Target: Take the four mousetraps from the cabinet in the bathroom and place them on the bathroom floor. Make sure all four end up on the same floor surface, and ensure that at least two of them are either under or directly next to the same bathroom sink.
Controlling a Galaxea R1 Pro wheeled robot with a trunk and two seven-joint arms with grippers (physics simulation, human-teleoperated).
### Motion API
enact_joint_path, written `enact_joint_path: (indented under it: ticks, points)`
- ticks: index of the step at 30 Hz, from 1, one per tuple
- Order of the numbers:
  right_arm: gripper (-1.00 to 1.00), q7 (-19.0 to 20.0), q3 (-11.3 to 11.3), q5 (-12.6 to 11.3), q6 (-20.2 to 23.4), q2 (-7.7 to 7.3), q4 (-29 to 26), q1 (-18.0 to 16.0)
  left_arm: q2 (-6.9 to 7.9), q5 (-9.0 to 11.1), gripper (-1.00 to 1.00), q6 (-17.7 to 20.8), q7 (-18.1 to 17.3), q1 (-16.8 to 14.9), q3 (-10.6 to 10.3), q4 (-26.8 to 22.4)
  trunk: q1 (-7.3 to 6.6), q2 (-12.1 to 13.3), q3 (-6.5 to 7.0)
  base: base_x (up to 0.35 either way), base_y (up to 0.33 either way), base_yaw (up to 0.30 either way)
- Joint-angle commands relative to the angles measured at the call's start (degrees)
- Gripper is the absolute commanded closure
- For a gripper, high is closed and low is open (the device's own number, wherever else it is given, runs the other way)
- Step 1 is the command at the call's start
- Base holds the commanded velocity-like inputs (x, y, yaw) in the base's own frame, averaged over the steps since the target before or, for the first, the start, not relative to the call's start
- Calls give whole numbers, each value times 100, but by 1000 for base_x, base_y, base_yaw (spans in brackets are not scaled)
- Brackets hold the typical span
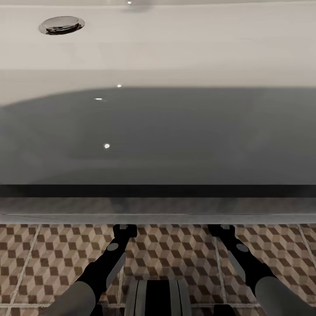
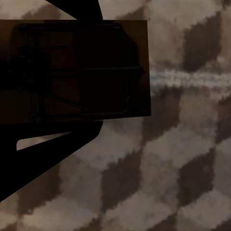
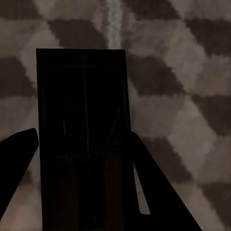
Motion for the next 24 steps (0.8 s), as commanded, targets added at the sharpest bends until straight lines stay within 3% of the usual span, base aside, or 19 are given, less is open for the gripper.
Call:
enact_joint_path:
  ticks: [1, 12, 24]
  points:
    - [100, 1, -1, 0, 1, 0, 1, -5, 0, -20, 100, 5, 14, 0, -1, 0, 0, 0, 0, 0, 0, 0]
    - [100, -6, -3, 0, 504, 0, 7, -80, -1, -20, 100, 5, 14, -1, -1, 0, 0, 0, 0, 0, 0, 0]
    - [100, -6, 0, -10, 539, 0, 39, -85, 5, -20, 100, 5, 14, -3, -1, 0, 0, 0, 0, 0, 0, 0]
